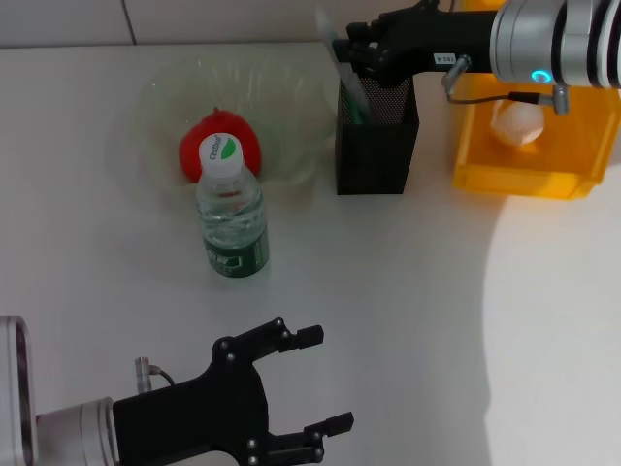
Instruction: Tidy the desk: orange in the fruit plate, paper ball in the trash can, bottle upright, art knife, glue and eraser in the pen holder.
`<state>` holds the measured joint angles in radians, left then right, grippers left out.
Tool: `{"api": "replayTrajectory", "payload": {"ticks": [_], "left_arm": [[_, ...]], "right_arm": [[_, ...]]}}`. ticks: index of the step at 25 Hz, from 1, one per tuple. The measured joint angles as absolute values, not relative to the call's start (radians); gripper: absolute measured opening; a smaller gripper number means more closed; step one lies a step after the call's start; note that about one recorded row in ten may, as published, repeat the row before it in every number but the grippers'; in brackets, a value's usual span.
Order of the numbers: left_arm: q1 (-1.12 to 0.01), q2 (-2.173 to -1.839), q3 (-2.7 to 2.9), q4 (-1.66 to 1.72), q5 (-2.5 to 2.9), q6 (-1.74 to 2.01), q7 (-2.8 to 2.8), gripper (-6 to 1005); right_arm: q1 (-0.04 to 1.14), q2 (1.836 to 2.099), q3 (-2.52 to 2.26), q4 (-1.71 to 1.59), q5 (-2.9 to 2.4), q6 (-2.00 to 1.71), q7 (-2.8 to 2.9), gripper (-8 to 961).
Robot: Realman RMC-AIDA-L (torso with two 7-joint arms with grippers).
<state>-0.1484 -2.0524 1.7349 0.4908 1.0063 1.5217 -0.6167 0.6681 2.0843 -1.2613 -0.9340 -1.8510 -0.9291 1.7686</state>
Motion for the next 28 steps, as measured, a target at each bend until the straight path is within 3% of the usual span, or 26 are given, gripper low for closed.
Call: {"api": "replayTrajectory", "payload": {"ticks": [3, 15, 20, 21, 28], "left_arm": [[-0.148, -2.052, 1.735, 0.491, 1.006, 1.522, -0.617, 812], [-0.137, -2.049, 1.716, 0.49, 1.006, 1.524, -0.617, 813], [-0.126, -2.038, 1.69, 0.481, 1.001, 1.53, -0.617, 813], [-0.124, -2.038, 1.678, 0.481, 1.001, 1.531, -0.617, 813], [-0.122, -2.038, 1.664, 0.48, 1.002, 1.532, -0.618, 813]], "right_arm": [[0.634, 2.083, -1.262, -0.964, -1.847, -0.963, 1.769, 223], [0.41, 2.079, -1.149, -1.084, -1.624, -1.255, 1.593, 476], [0.329, 2.076, -0.998, -0.934, -1.562, -1.521, 1.334, 554], [0.312, 2.07, -0.964, -0.84, -1.585, -1.588, 1.216, 726], [0.281, 2.064, -0.95, -0.64, -1.7, -1.654, 0.992, 814]]}}
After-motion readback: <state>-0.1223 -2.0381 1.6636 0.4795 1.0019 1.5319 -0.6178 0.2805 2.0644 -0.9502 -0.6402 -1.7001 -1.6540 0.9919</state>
